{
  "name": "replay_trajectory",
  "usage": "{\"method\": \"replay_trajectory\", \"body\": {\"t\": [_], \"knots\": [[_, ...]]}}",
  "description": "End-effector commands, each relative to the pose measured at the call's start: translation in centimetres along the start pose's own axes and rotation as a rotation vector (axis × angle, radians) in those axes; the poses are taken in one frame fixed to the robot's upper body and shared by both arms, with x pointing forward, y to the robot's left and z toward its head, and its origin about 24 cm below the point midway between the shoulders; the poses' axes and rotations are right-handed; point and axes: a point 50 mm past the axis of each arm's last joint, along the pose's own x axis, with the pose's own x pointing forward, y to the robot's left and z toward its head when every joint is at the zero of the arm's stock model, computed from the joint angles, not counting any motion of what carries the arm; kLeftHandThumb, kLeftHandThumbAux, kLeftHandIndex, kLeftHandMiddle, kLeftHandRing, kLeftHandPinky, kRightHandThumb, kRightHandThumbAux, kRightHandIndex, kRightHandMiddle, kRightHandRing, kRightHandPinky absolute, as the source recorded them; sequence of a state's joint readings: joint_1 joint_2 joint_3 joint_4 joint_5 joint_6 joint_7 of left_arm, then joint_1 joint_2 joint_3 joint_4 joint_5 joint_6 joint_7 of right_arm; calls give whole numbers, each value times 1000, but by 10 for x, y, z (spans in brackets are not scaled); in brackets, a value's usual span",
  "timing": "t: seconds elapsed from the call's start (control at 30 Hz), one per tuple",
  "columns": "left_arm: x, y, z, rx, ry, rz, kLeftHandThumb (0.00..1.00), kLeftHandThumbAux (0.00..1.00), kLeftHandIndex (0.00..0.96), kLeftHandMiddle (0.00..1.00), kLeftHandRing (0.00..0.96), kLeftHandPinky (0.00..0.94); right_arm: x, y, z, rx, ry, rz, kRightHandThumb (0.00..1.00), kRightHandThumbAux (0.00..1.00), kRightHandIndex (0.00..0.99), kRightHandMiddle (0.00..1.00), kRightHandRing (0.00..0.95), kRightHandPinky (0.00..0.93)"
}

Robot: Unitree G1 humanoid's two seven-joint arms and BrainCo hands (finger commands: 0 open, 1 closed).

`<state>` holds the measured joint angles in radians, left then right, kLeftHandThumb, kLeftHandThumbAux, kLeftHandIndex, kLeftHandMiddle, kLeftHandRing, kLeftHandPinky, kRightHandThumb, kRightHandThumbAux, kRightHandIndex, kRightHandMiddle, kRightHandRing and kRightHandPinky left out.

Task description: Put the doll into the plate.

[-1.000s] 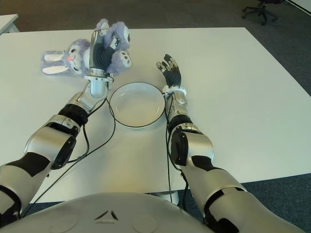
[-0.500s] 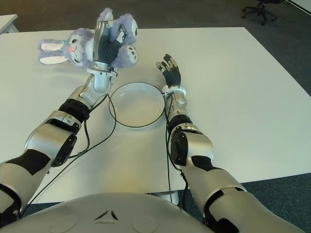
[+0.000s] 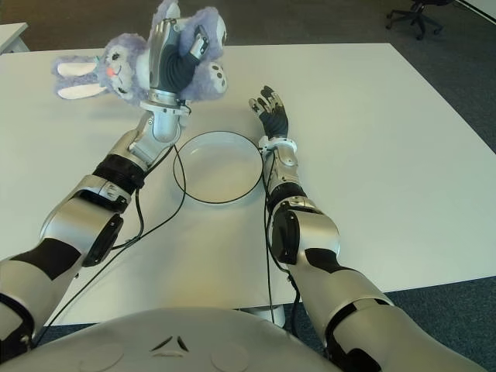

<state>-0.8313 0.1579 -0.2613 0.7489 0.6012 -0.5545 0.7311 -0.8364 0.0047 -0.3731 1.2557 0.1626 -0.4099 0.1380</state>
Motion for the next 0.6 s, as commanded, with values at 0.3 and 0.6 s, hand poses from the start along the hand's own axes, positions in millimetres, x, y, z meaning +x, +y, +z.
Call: {"method": "replay_trajectory", "body": {"t": [0.3, 0.6], "knots": [[-13, -7, 15, -39, -3, -63, 832, 639, 785, 853, 846, 847, -27, -13, -52, 66, 196, -86, 497, 811, 213, 111, 86, 125], [-15, -6, 21, -46, 2, -79, 784, 658, 779, 856, 850, 847, -27, -12, -51, 119, 180, -97, 697, 728, 407, 131, 100, 135]]}}
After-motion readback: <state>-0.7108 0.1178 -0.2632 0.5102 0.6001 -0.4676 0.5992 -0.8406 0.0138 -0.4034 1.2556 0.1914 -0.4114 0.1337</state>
